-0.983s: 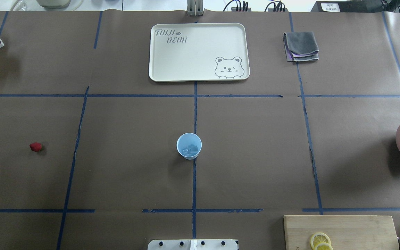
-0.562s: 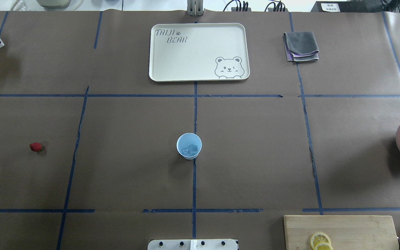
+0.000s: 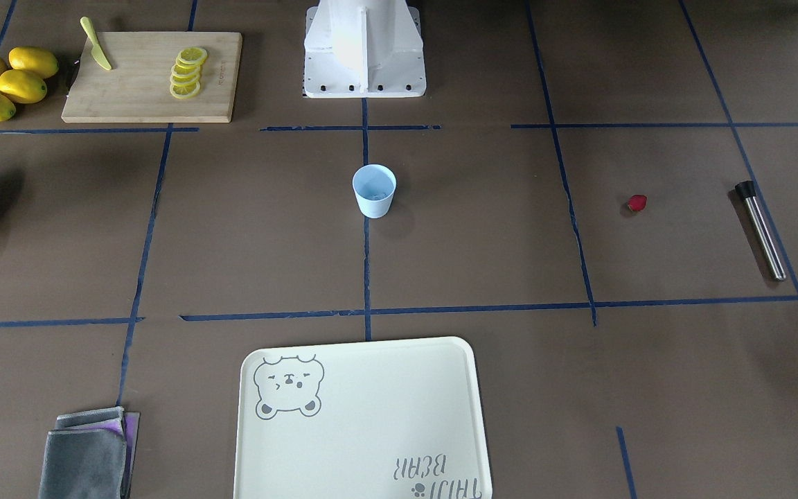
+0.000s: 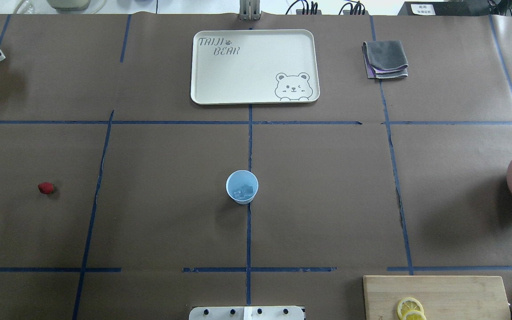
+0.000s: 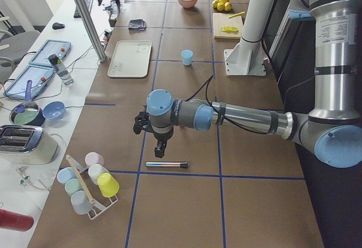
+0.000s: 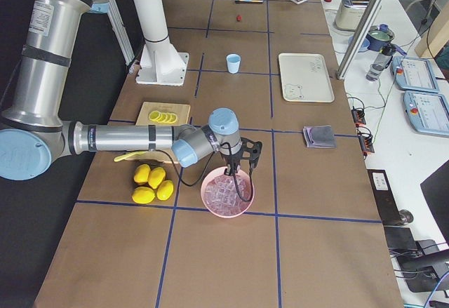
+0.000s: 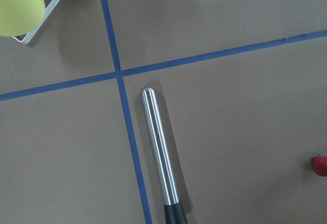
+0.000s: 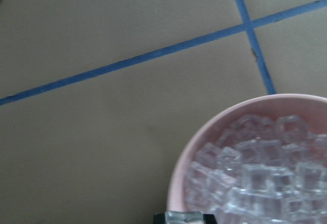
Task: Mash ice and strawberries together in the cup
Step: 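Grasp a third ice cube from the pink bowl with the right gripper, then carry the ice cube over the blue cup and release it with the right gripper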
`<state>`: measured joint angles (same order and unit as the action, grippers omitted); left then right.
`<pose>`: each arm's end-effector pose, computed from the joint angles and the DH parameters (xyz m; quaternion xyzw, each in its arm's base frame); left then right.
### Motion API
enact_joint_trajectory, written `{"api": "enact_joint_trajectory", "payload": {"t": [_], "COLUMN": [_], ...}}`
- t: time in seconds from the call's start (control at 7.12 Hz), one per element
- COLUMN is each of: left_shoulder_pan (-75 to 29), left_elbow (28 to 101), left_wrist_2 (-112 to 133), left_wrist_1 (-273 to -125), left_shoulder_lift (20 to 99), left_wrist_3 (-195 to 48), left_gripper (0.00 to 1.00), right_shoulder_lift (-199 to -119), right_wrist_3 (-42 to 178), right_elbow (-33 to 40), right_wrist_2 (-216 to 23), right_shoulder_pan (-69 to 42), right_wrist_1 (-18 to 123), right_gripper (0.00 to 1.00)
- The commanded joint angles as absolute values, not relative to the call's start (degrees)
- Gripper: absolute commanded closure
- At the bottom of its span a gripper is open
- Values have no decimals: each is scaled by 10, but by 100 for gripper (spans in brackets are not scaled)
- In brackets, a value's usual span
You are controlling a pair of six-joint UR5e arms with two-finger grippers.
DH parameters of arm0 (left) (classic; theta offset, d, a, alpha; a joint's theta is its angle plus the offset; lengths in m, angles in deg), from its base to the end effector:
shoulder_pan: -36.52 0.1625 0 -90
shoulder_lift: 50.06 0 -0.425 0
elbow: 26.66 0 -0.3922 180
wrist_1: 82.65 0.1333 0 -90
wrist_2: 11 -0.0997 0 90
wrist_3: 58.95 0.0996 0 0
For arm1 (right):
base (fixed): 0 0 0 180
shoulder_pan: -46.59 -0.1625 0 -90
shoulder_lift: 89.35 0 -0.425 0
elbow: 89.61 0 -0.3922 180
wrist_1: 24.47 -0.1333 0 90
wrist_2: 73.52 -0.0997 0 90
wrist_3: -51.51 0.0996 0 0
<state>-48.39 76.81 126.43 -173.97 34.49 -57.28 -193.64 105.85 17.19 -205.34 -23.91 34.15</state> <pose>-0.0191 -0.4608 0.5812 0.0625 0.4029 0.0865 0.9090 -0.0742 -0.4098 0.5632 0.0126 -0.4365 0.1683 0.8837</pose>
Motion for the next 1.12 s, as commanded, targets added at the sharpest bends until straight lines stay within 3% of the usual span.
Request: {"api": "enact_joint_trajectory", "payload": {"t": [0.0, 0.42, 0.7, 0.98], "left_shoulder_pan": [-484, -484, -484, -484], "left_elbow": [768, 760, 759, 761], "left_wrist_2": [1265, 1265, 1265, 1266], "left_wrist_1": [-1739, -1739, -1739, -1739], "left_shoulder_lift": [345, 344, 344, 344], "left_wrist_3": [-573, -572, -570, -572], "left_gripper": [0, 0, 0, 0], "right_shoulder_lift": [-1853, -1637, -1499, -1431], "right_wrist_3": [1268, 1538, 1632, 1651], "right_elbow": [241, 232, 164, 102], "right_wrist_2": [-2089, -2032, -1843, -1772], "right_shoulder_pan": [-173, -1, 149, 205], "right_wrist_1": [340, 348, 375, 374], "right_gripper": [99, 98, 97, 96]}}
